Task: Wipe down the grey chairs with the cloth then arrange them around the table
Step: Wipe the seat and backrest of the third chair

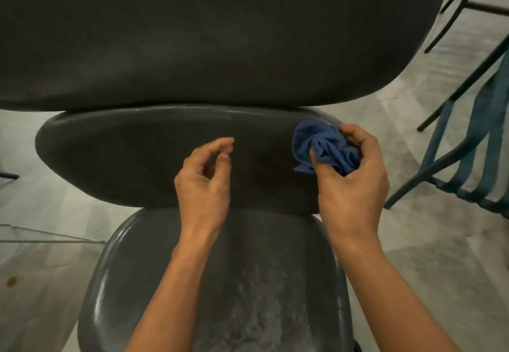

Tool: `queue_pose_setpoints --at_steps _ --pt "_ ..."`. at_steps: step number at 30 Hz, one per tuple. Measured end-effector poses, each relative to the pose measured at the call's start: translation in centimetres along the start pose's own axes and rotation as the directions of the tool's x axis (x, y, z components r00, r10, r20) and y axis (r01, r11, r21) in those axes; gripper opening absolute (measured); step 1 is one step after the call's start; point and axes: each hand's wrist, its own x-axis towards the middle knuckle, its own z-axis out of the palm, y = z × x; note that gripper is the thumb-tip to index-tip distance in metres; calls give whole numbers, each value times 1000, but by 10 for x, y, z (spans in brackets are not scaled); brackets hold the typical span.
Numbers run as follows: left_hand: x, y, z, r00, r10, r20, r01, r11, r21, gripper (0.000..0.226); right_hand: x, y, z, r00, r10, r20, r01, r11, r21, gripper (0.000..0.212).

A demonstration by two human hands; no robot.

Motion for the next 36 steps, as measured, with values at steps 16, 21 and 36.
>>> queue_pose_setpoints --at_steps 16,21,36 --pt "45 -18 2 939 333 -89 -266 864 427 32 27 16 25 903 -352 -244 300 926 -228 31" --pt "46 -21 10 919 376 -117 -283 838 467 32 16 27 32 860 -504 -79 452 826 -337 32" --pt "58 -39 5 878 475 -55 -387 773 503 33 28 16 36 779 -611 -139 484 727 -486 23"
